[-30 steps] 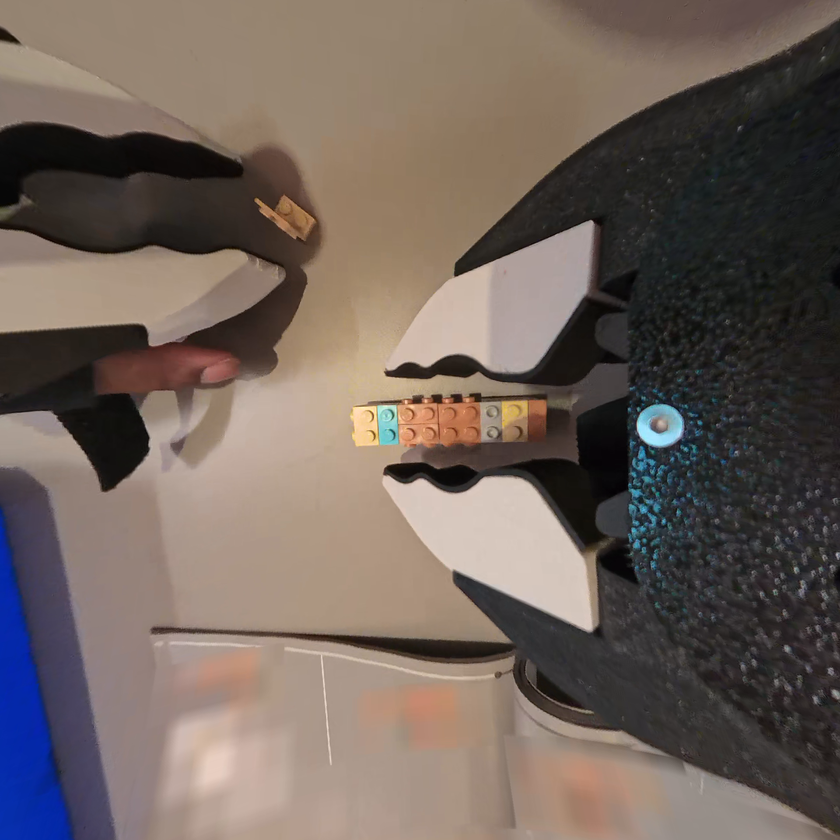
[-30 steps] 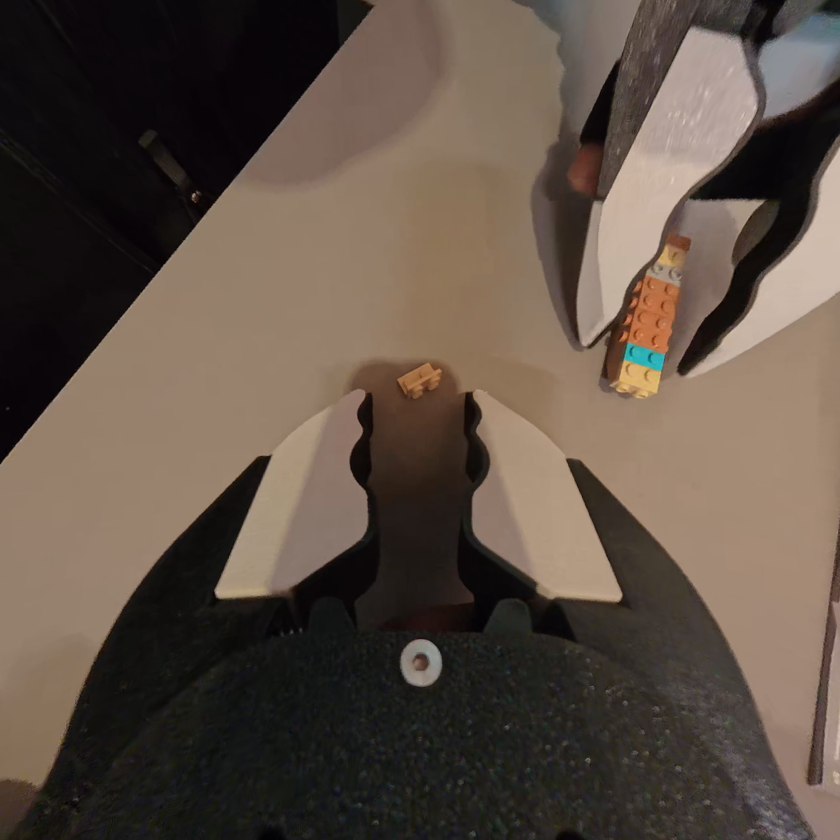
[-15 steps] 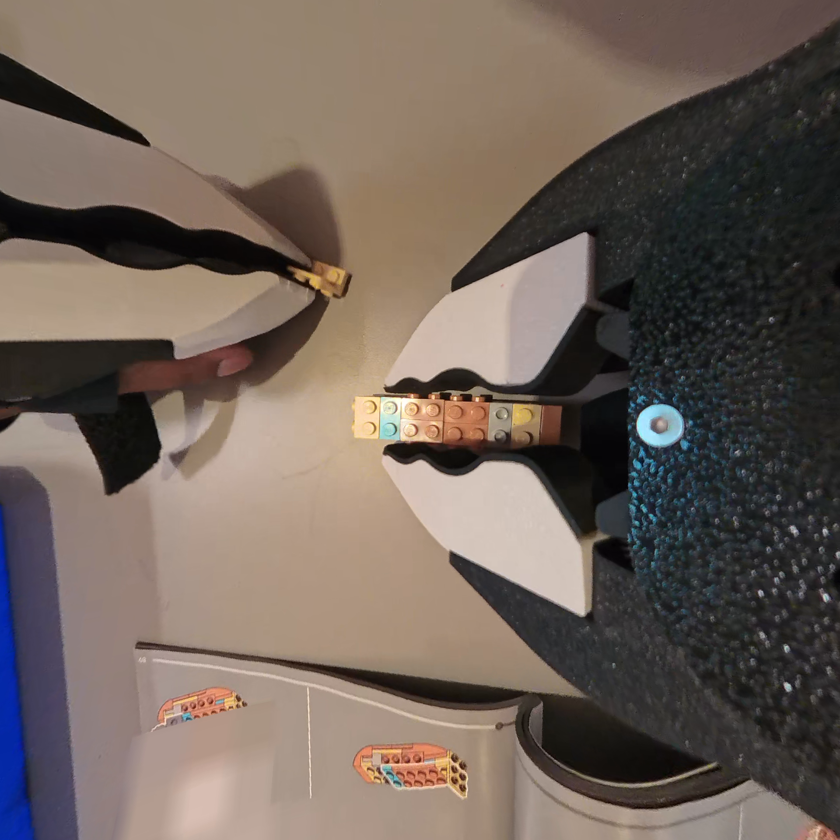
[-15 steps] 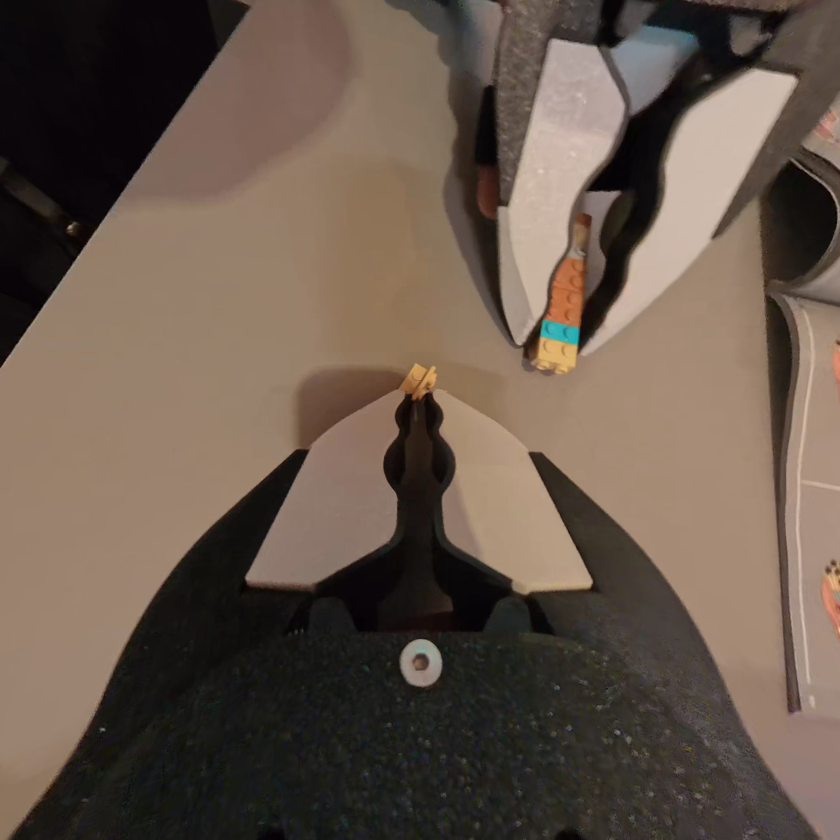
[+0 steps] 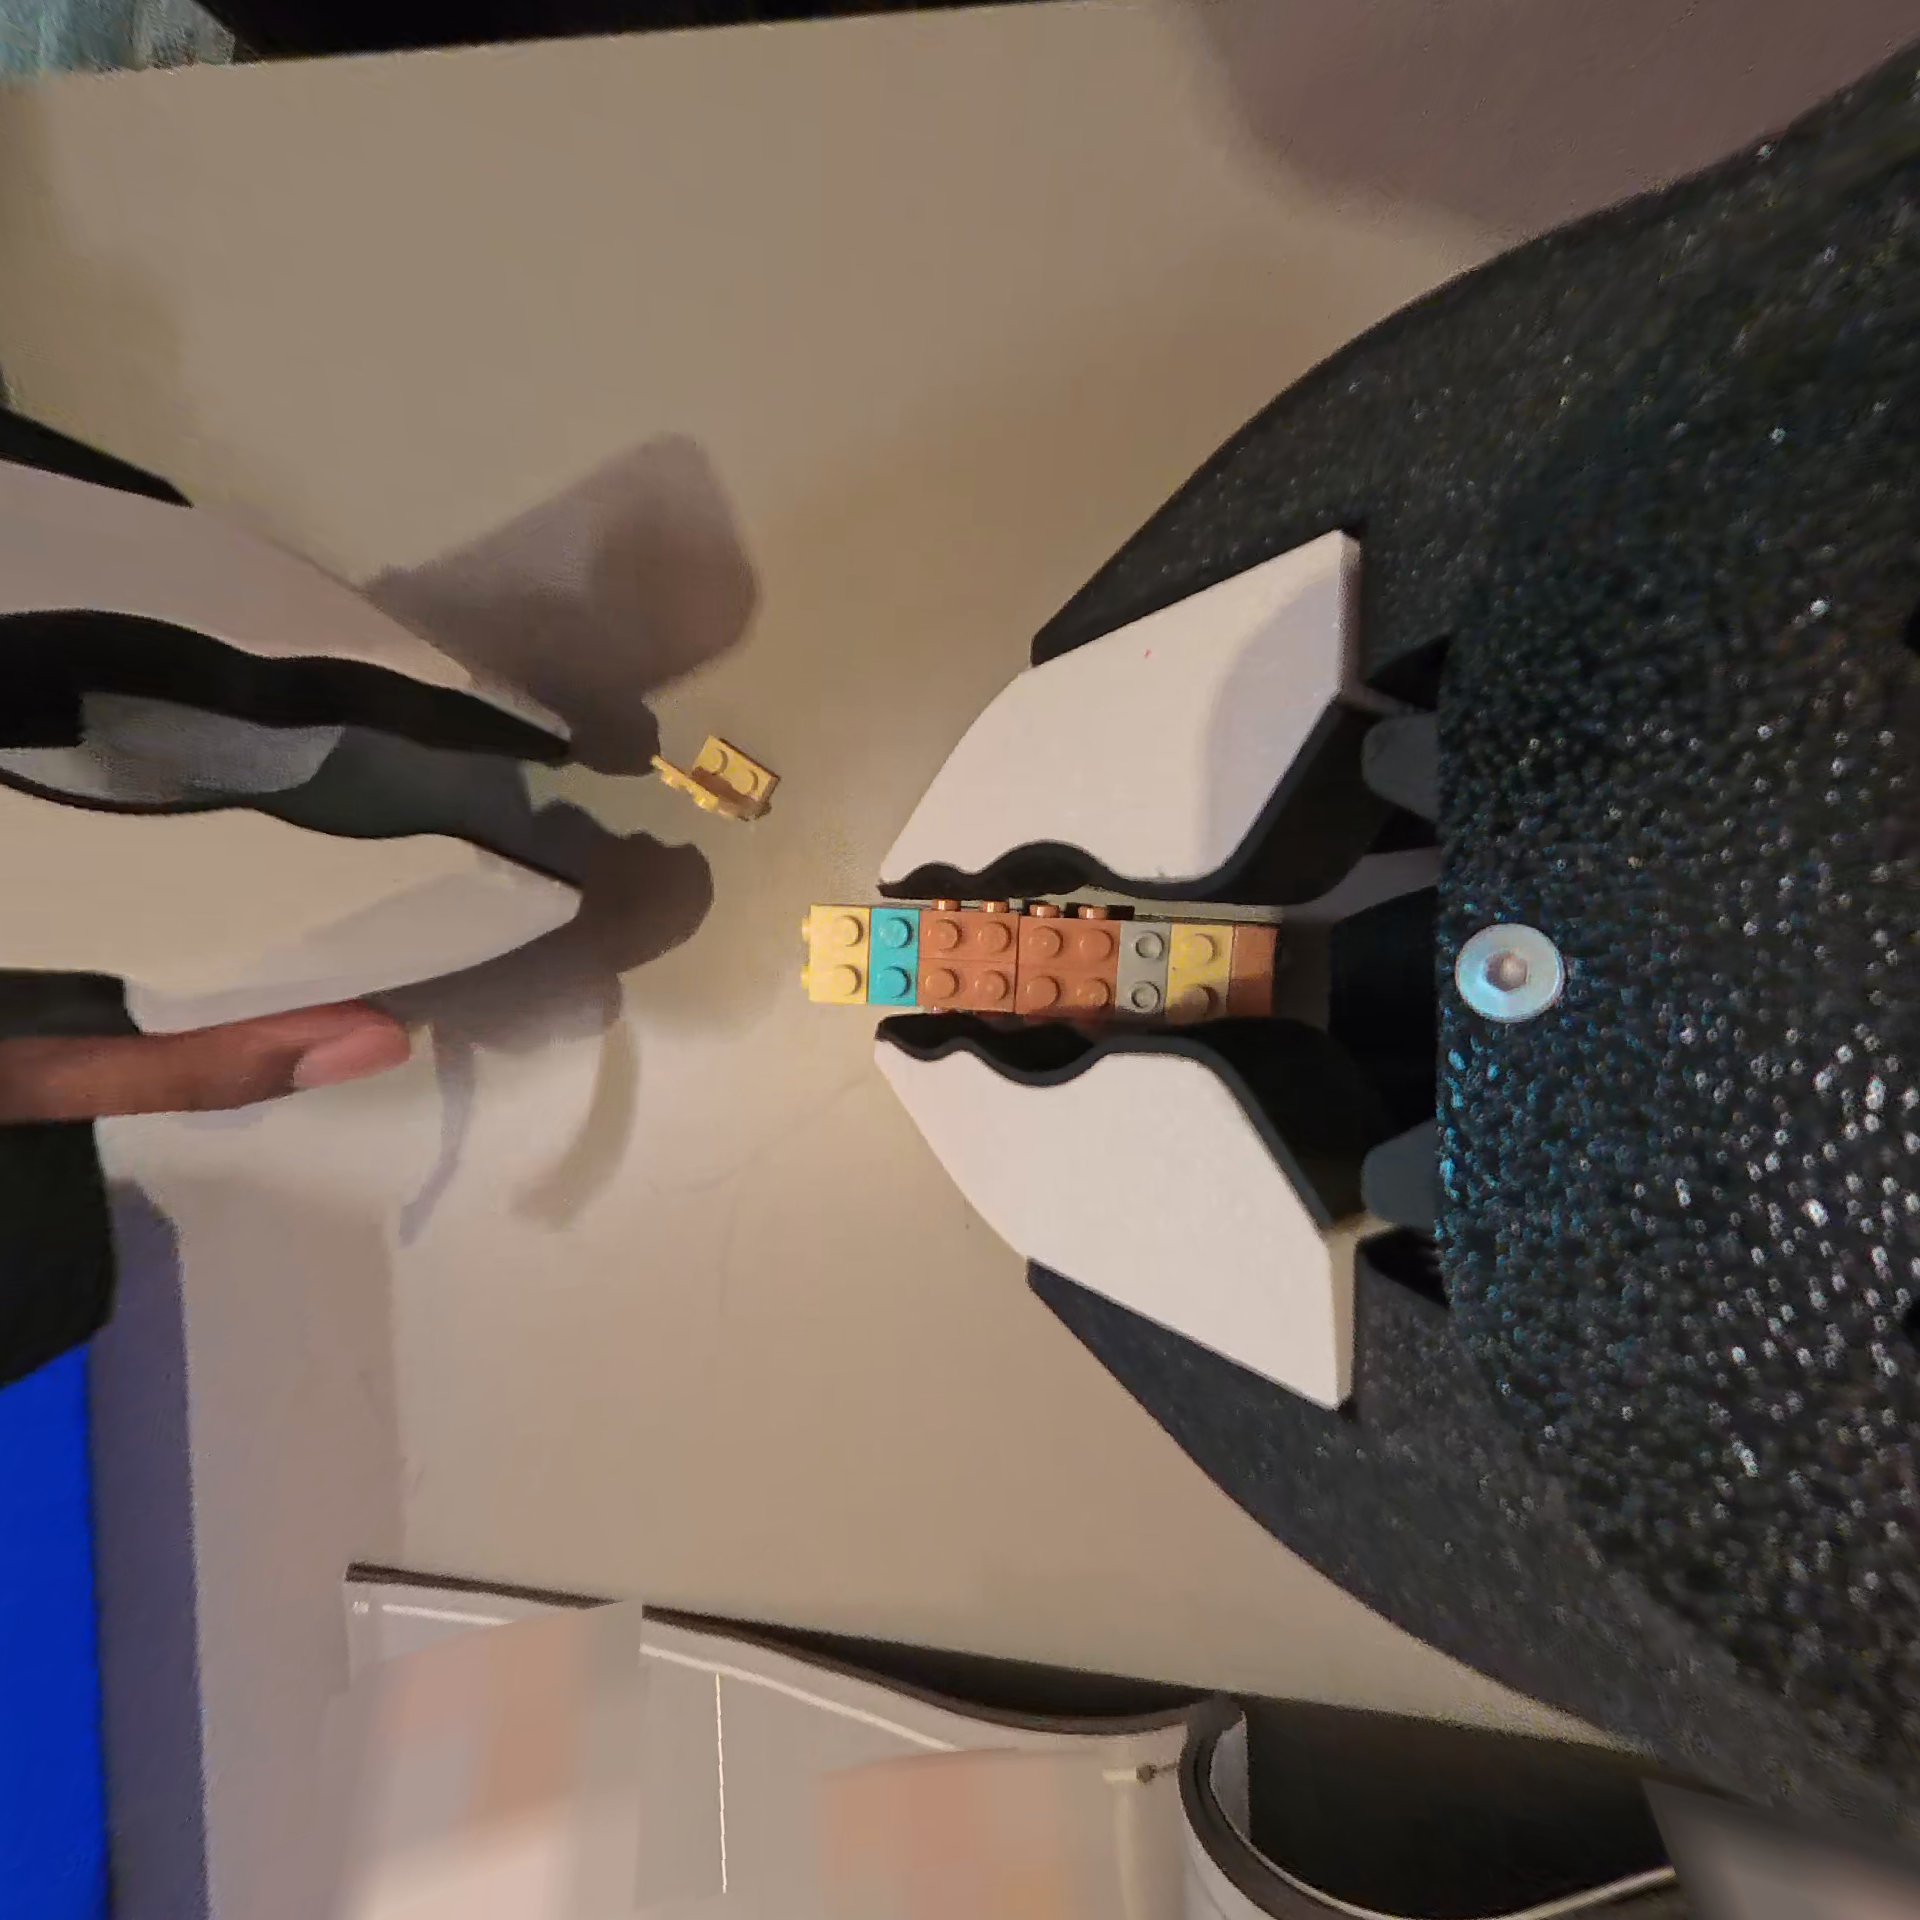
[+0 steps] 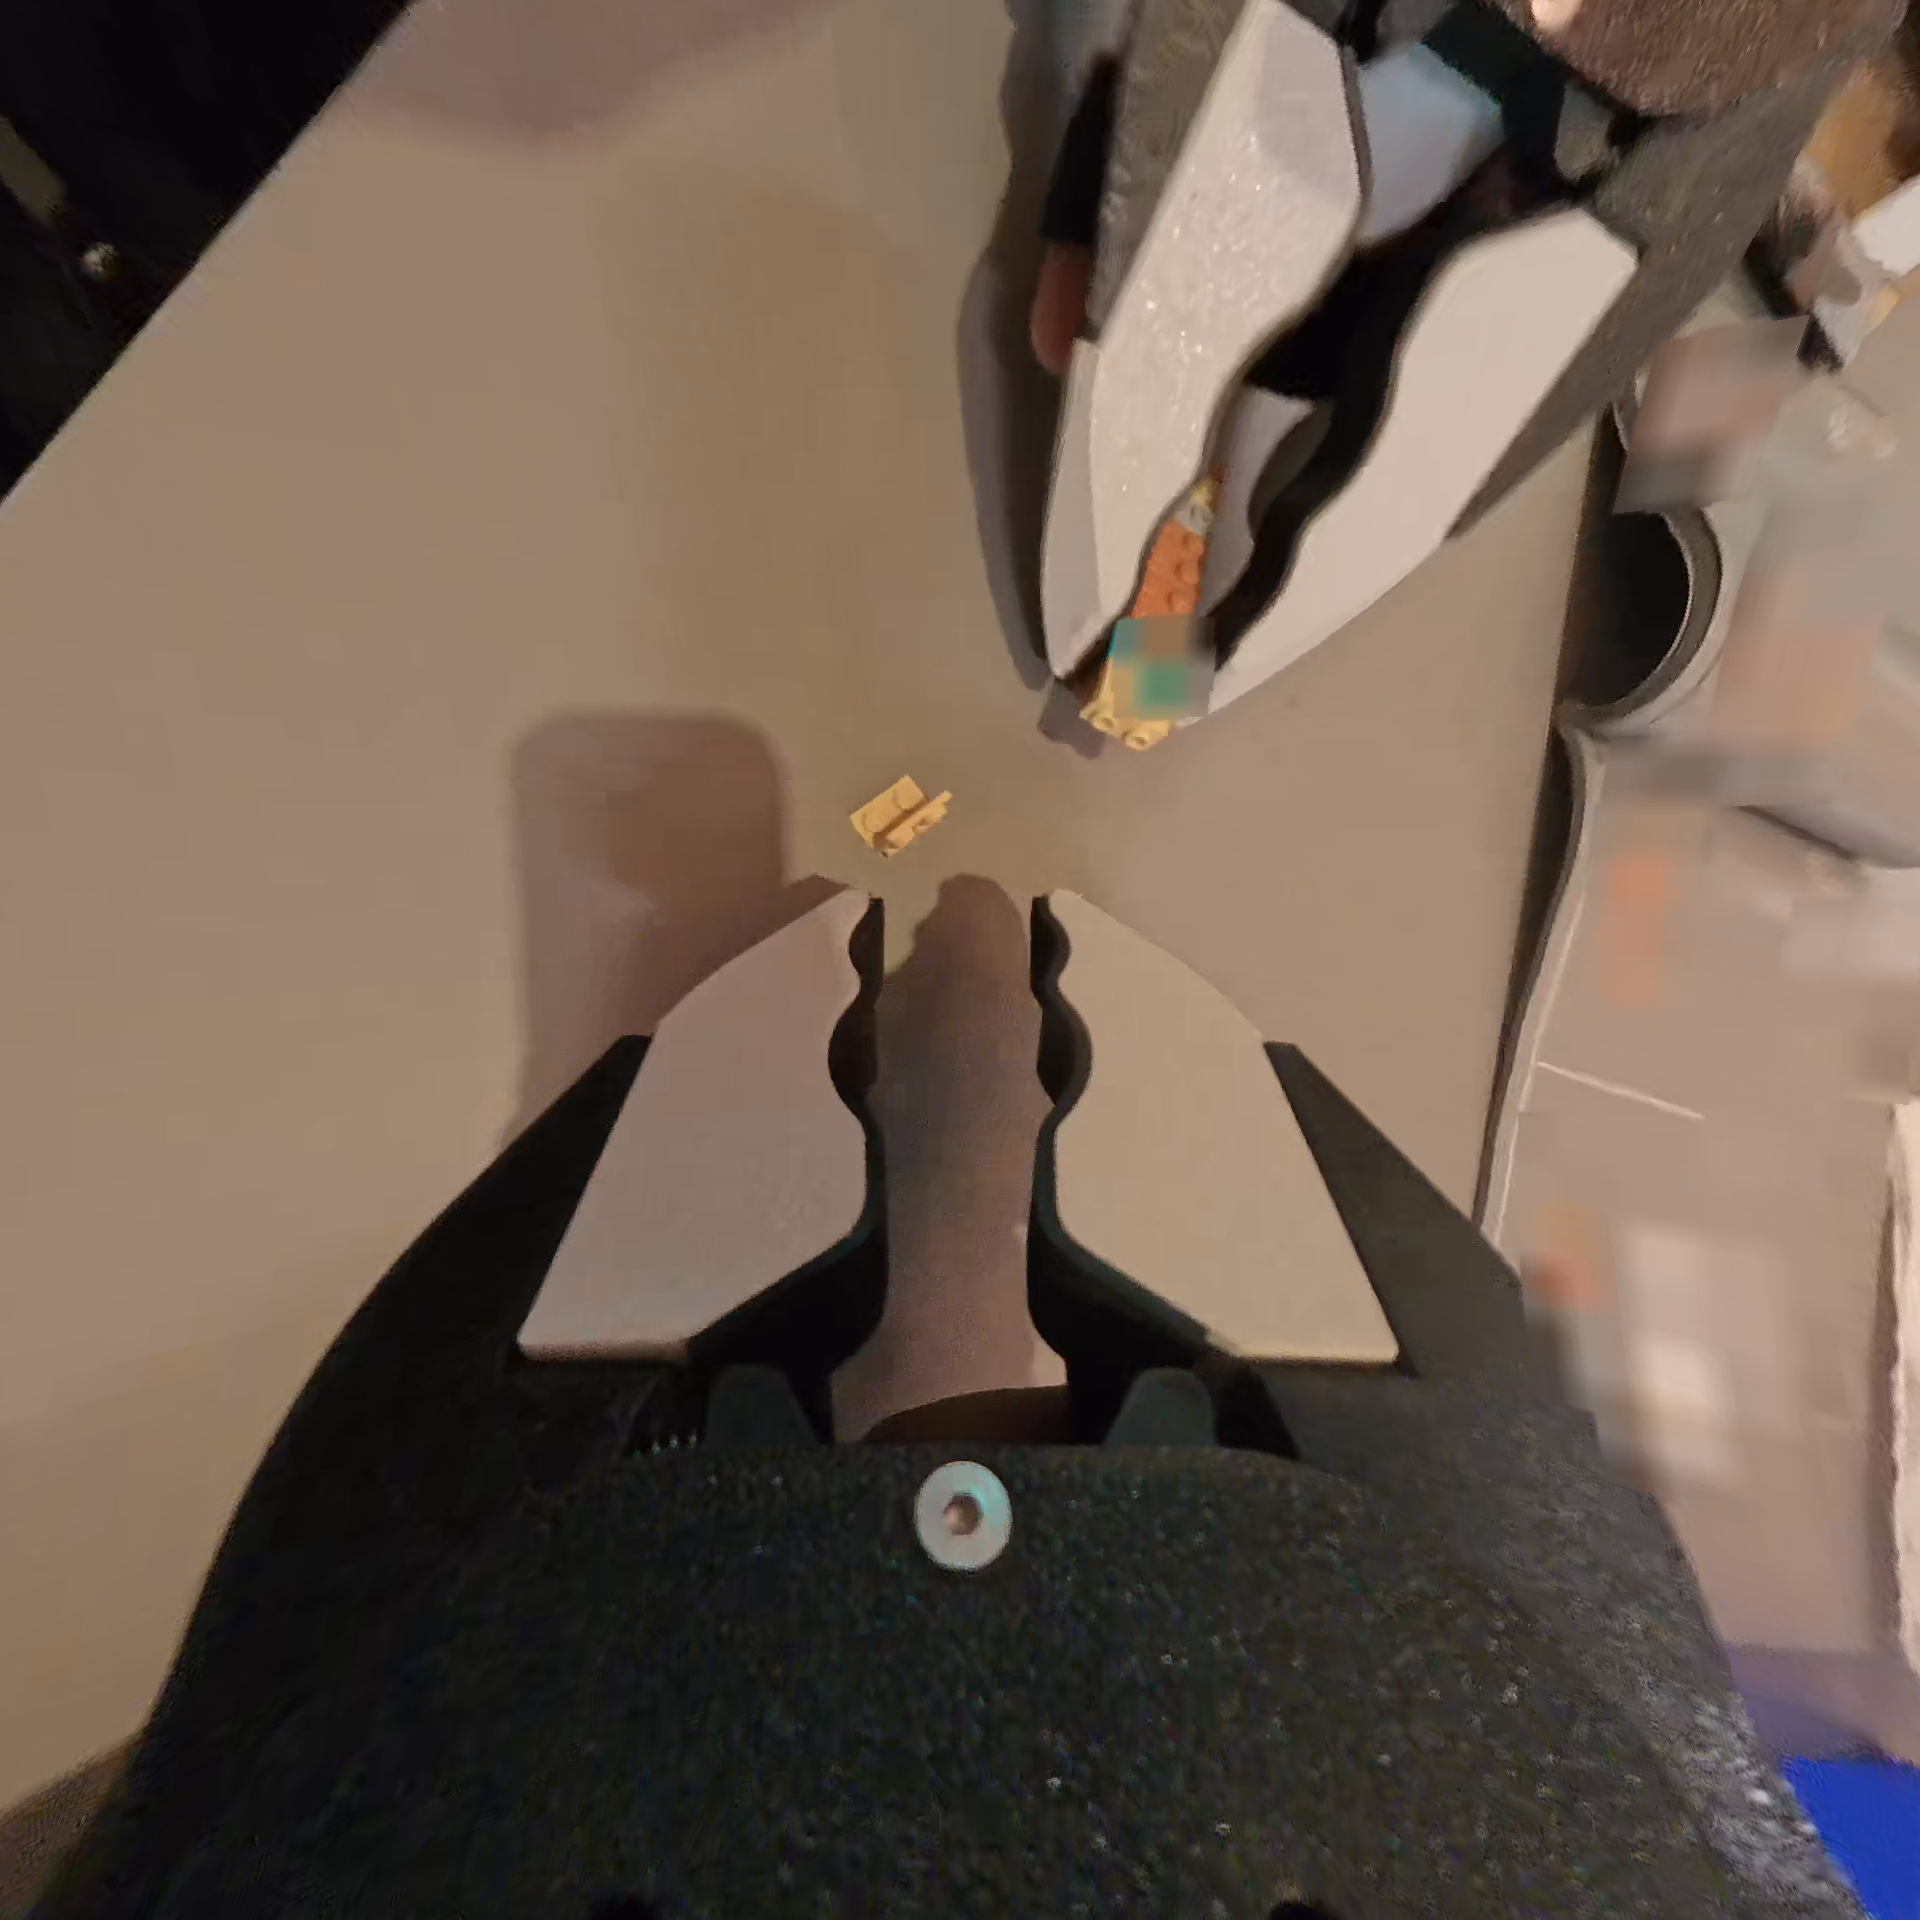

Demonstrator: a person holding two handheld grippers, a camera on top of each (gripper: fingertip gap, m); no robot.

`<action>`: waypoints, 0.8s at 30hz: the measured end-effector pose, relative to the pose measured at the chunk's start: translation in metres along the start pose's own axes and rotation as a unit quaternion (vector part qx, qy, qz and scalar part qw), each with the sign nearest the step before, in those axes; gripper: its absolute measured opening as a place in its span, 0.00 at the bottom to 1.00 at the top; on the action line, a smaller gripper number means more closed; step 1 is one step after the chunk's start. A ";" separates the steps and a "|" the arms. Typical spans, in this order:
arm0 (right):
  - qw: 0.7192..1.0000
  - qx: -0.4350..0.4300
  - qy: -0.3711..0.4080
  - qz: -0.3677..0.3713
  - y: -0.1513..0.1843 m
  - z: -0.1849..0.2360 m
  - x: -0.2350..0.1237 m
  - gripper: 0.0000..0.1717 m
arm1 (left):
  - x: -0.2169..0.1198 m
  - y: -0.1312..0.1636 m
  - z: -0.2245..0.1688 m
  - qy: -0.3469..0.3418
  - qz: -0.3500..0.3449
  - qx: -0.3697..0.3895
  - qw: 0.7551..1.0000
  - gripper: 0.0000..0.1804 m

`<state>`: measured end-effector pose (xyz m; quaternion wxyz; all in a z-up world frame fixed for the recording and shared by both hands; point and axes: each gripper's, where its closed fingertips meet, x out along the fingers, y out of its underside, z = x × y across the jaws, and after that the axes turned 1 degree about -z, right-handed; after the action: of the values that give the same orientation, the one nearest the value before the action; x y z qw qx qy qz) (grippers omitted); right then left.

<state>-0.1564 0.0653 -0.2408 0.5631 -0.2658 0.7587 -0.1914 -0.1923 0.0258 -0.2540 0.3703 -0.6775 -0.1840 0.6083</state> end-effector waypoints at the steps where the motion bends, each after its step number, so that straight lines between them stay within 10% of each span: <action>1: 1.000 0.021 0.004 0.020 0.002 -0.005 0.000 0.15 | -0.001 -0.001 0.000 -0.006 -0.002 -0.001 1.000 0.11; 8: 0.957 0.288 0.046 0.008 -0.020 -0.011 0.001 0.10 | -0.015 -0.012 -0.004 -0.130 -0.024 0.008 0.991 0.11; 16: 0.935 0.315 0.136 0.090 -0.005 0.000 0.022 0.13 | -0.022 -0.002 0.000 -0.289 0.010 0.084 0.954 0.11; 24: 0.910 0.349 0.213 0.072 -0.004 -0.011 0.022 0.05 | -0.014 0.000 -0.005 -0.308 0.033 0.127 0.942 0.11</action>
<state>-0.1709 0.0488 -0.2519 0.4570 0.0504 0.7624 -0.4554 -0.1897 0.0145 -0.2438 0.3585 -0.4101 -0.1877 0.8174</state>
